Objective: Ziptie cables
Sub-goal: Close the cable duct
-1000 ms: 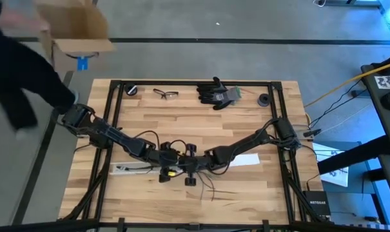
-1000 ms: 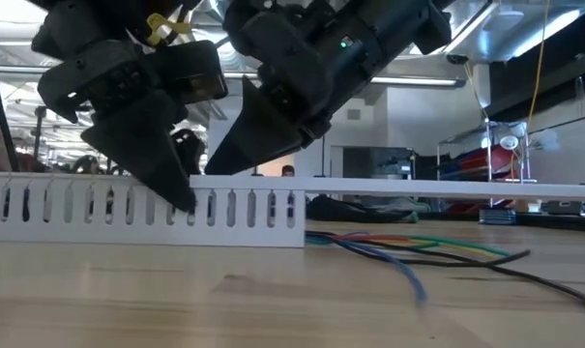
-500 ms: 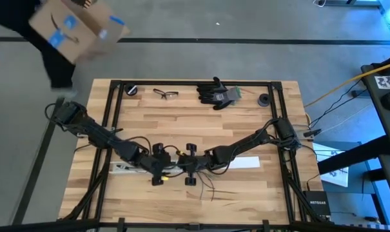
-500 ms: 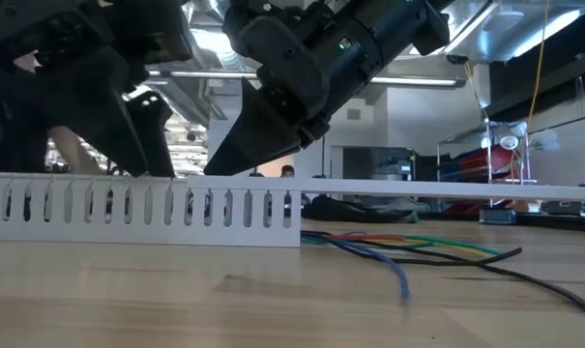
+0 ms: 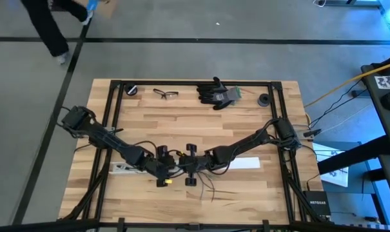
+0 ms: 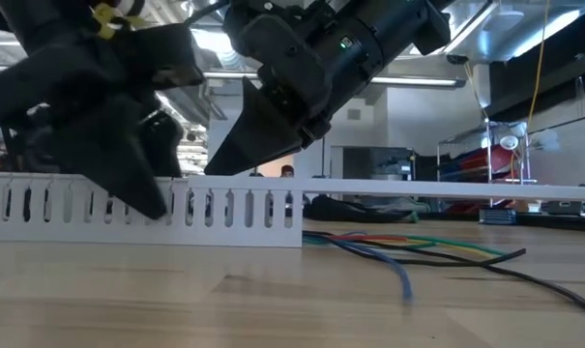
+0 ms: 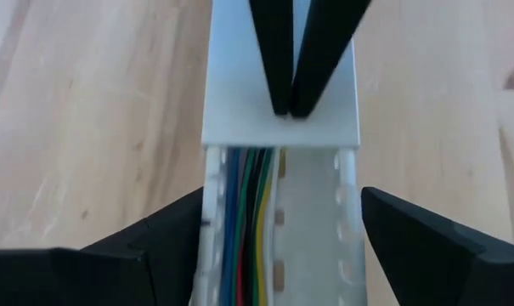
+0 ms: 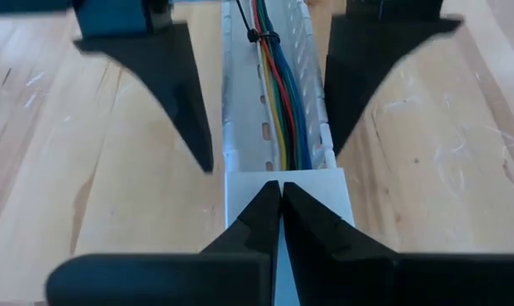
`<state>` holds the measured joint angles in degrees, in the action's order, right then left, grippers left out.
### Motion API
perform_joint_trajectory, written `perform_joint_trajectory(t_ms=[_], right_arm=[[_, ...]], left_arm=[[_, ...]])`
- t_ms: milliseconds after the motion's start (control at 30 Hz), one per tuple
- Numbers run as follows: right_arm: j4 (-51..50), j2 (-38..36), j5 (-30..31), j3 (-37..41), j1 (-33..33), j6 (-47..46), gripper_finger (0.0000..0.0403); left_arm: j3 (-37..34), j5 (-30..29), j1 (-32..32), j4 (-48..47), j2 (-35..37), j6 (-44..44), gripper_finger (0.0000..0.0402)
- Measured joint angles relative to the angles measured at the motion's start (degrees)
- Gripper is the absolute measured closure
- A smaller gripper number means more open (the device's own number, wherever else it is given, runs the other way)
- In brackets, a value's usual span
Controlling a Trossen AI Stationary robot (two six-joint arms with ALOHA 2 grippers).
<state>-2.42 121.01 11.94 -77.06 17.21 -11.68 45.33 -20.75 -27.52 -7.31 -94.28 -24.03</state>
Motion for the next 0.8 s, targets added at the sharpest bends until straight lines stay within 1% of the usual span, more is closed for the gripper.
perform_joint_trajectory(t_ms=[133,300,433,567,733,800], right_arm=[[-0.2,0.0,-0.6,0.0,0.1,0.0,0.0398],[0.0,0.0,-1.0,0.0,0.1,0.0,0.0398],[0.0,0.0,-1.1,0.0,0.0,0.0,0.0398],[0.4,0.0,-1.6,0.0,0.0,0.0,0.0398],[6.2,1.5,-2.5,0.0,0.0,-0.2,0.0398],[6.7,2.5,-3.0,0.0,-0.2,-0.9,0.0398]], left_arm=[[-0.2,-0.6,-0.2,3.2,-0.9,0.8,0.0133],[-5.3,-0.9,-0.2,11.1,0.0,-1.1,0.0164],[-8.0,-0.9,-0.2,16.4,0.2,-1.3,0.0167],[-8.3,-0.8,-0.2,17.2,0.2,-0.9,0.0168],[-8.4,0.2,-0.3,19.0,0.0,1.4,0.0168],[-8.4,0.4,-0.3,19.4,-0.1,2.1,0.0168]])
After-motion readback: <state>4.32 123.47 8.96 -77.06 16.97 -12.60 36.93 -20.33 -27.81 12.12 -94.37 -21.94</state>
